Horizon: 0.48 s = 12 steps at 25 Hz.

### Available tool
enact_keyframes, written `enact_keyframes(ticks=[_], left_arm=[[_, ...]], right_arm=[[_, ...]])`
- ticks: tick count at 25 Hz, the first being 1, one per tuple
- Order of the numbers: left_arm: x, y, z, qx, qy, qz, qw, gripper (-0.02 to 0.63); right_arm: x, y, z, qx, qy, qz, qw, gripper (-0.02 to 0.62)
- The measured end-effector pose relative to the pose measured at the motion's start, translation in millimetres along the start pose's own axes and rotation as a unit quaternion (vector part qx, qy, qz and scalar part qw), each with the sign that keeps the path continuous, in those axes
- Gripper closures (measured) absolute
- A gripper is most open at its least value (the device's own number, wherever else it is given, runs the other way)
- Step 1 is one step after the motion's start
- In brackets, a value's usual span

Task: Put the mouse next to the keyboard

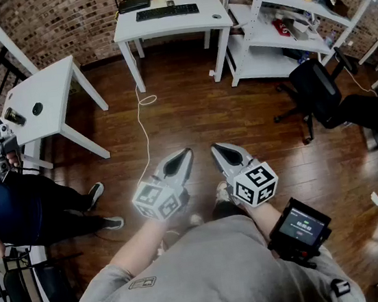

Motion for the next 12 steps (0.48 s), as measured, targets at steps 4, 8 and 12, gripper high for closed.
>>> enact_keyframes(ticks=[4,8,12], left_arm=[[1,-16,13,0.000,0.000,0.006,1.0000,0.606],[10,-32,42,0.003,0.000,0.013,0.9999,0.606],[27,-59,85,0.014,0.002,0.024,0.9996,0.606]], right_arm=[[4,12,17,0.004,0.002,-0.001,1.000,0.584],[17,39,38,0.013,0.005,0.001,1.000,0.584],[36,77,69,0.023,0.011,-0.001,1.000,0.584]])
Point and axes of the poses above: the fingertips, and each gripper's own axes: z forward along the fingers, y to its right, x out of its top, the point moved 2 cm from there along -z, backward along the fingers, and after that the axes turned 4 degrees about -y, right-handed, at the moved point
